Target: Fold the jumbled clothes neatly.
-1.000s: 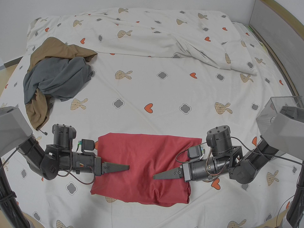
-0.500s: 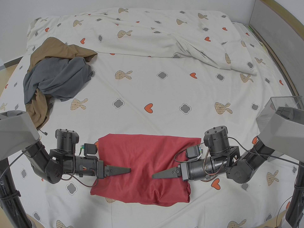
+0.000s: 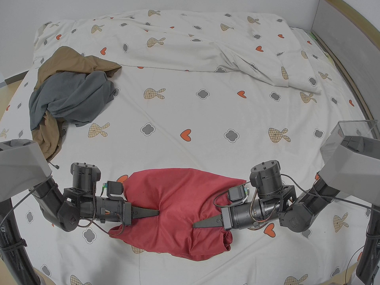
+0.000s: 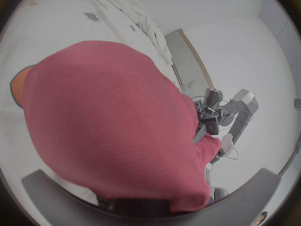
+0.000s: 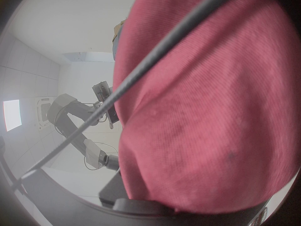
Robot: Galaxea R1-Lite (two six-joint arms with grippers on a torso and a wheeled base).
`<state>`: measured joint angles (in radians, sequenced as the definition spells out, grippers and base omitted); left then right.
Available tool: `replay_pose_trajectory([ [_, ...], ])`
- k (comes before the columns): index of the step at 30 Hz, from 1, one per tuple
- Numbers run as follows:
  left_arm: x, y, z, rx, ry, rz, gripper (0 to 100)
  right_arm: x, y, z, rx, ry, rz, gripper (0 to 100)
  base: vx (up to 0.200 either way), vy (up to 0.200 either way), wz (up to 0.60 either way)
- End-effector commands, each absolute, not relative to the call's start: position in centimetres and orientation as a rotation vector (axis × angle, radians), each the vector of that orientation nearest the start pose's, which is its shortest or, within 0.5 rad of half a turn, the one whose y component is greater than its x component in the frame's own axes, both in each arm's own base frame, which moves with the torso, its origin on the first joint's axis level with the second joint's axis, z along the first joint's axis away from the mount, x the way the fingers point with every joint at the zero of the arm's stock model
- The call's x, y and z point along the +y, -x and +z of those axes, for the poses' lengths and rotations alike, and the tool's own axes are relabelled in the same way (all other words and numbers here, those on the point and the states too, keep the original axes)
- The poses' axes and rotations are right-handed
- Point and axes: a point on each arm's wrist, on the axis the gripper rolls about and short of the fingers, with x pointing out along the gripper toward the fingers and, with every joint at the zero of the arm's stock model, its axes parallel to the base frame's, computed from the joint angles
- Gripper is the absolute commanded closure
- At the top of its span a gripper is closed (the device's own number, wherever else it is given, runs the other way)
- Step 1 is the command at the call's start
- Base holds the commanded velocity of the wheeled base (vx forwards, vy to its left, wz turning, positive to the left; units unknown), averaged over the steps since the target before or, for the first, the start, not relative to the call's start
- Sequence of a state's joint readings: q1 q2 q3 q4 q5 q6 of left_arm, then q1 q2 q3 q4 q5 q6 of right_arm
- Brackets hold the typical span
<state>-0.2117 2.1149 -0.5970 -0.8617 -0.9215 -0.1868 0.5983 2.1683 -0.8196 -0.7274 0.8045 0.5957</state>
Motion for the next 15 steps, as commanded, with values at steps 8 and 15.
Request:
replay_pose_trajectory([
  [8, -8.2, -28.7, 7.5, 0.652, 0.402, -1.048, 100, 20.5, -27.6, 8.8, 0.936, -0.56, 1.155, 100, 0.0, 0.0, 0.0],
  [15, -7.9, -27.2, 11.2, 0.559, 0.397, -1.062, 100, 19.2, -26.0, 14.4, 0.781, -0.556, 1.215, 100, 0.0, 0.0, 0.0],
])
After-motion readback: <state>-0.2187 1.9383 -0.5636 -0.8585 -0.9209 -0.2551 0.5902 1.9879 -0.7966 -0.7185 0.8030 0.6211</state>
